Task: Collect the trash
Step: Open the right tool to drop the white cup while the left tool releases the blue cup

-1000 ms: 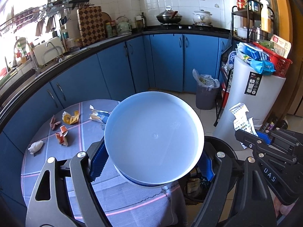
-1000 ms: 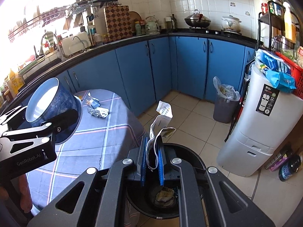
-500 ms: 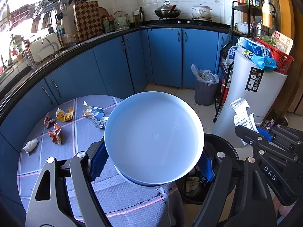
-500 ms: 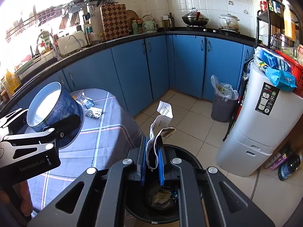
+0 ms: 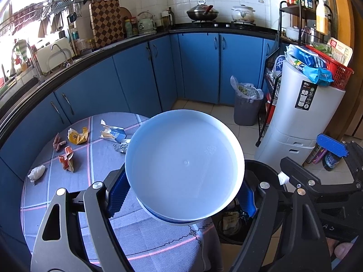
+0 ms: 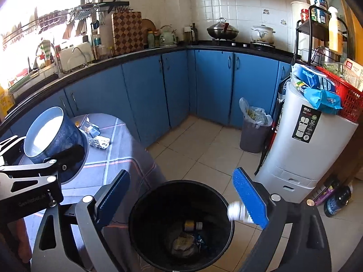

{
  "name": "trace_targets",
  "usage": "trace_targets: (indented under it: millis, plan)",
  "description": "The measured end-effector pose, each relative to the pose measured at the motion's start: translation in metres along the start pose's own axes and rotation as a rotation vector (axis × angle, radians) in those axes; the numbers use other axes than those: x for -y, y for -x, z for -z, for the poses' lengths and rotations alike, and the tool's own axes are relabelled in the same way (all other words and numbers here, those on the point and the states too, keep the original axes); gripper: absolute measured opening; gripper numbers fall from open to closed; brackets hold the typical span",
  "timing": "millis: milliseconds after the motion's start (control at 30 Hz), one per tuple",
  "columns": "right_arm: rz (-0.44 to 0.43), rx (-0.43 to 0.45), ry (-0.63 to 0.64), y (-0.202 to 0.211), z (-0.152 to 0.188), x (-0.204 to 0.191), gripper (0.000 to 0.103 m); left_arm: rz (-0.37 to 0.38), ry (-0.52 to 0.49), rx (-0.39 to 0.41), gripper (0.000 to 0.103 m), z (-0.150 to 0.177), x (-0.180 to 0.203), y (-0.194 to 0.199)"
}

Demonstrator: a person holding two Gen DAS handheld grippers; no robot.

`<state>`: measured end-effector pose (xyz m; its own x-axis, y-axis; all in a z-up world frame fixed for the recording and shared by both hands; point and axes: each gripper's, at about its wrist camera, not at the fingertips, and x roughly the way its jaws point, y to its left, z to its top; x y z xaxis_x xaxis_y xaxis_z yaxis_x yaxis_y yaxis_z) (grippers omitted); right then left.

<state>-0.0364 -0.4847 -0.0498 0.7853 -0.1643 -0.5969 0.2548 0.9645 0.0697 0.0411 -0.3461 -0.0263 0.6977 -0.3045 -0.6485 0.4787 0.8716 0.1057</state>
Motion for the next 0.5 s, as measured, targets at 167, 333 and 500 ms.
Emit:
trace_targets:
  millis: [167, 333, 500]
  plan:
    - [0.003, 0.001, -0.006, 0.002, 0.001, 0.003, 0.091, 0.003, -0.007, 0.004, 0.078, -0.002, 0.004, 0.001]
    - [0.001, 0.002, -0.015, 0.002, 0.001, 0.007, 0.091, 0.004, -0.017, 0.007, 0.078, -0.003, 0.008, 0.001]
    - [0.007, 0.004, -0.019, 0.003, 0.002, 0.012, 0.091, 0.005, -0.028, 0.005, 0.079, -0.003, 0.012, 0.0]
